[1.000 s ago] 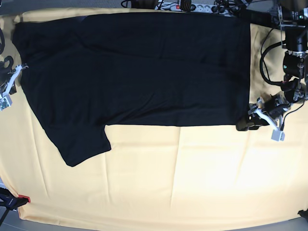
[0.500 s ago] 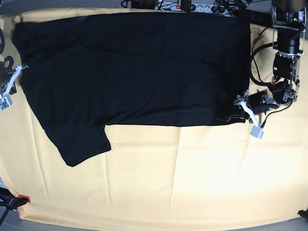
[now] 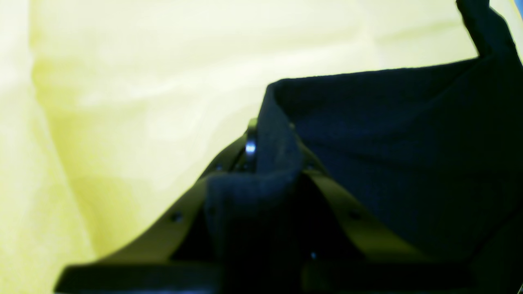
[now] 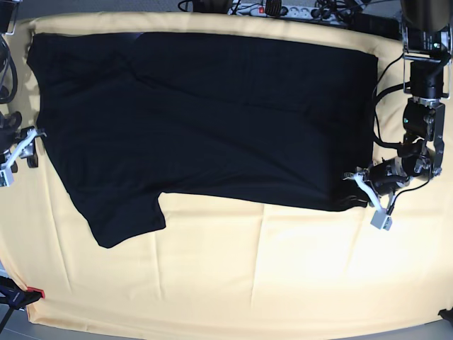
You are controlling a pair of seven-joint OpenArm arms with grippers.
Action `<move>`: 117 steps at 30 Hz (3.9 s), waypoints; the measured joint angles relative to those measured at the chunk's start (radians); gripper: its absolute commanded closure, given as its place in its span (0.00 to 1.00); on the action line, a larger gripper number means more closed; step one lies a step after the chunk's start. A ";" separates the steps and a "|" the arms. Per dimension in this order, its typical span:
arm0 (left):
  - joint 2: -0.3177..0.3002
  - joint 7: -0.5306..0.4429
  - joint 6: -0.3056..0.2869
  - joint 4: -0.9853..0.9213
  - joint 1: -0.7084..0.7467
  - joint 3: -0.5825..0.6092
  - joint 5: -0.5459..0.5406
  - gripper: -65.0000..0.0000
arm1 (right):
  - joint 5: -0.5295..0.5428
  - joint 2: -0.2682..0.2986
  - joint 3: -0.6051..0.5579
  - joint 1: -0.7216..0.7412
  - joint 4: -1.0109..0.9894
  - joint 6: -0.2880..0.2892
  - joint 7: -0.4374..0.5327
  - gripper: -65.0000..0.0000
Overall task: Fold the T-shirt properly
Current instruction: 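Move both grippers to the opposite long edge of the shirt, then grasp that edge and fold it over onto the collar-side edge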
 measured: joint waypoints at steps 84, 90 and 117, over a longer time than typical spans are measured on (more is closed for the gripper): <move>-0.161 0.370 -0.207 0.320 0.134 0.000 -0.413 1.00 | 0.292 0.073 -0.183 0.116 -0.026 0.254 -0.184 1.00; -0.208 0.378 -0.207 0.320 0.166 0.000 -0.413 1.00 | 0.295 0.129 -0.183 0.098 -0.026 0.256 -0.204 1.00; -0.293 0.641 -0.180 0.323 0.163 0.001 -0.544 1.00 | 0.390 0.161 -0.184 0.050 -0.023 0.256 -0.375 1.00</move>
